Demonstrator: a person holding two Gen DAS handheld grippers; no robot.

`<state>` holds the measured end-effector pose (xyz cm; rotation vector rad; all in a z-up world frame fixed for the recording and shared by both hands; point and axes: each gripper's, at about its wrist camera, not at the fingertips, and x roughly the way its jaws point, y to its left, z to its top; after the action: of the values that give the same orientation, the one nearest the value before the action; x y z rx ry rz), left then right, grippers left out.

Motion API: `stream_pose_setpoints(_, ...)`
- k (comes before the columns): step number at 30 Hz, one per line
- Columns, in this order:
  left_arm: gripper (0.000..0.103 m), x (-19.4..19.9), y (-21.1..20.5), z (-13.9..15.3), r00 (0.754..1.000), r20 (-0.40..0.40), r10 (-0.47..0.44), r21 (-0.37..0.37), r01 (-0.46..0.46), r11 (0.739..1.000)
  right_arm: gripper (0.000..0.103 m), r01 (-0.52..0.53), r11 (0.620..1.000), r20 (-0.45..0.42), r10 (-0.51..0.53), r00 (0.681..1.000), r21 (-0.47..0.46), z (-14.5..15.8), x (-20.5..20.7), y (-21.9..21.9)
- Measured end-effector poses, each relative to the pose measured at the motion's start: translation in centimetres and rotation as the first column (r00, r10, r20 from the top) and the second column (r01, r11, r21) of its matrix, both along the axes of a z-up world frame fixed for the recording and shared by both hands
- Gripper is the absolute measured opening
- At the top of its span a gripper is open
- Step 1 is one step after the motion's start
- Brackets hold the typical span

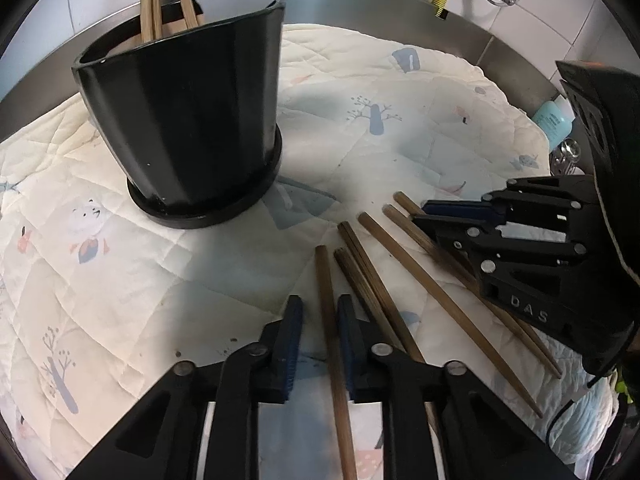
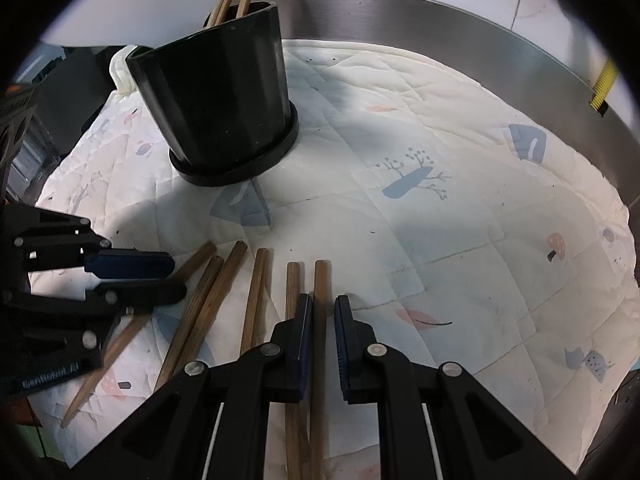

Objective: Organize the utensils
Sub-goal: 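Grasp a wooden chopstick with the left tool while the right tool grasps another, then lift both held chopsticks up toward the black holder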

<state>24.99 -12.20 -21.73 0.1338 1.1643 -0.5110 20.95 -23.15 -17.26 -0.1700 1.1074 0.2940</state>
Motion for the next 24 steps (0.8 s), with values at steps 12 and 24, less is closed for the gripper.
stream_pose_setpoints(12,0.008,-0.6,2.2,2.6,0.997,0.058,0.057,-0.059,-0.054,0.997,0.01,0.05,0.998,0.071,-0.052,0.996,0.039,2.3,-1.0,-1.4)
stream_pose_setpoints(24,0.007,-3.1,8.0,12.8,0.948,0.261,0.181,-0.171,-0.139,0.975,0.01,0.109,0.988,0.247,-0.133,0.96,0.106,9.0,-3.9,-3.2)
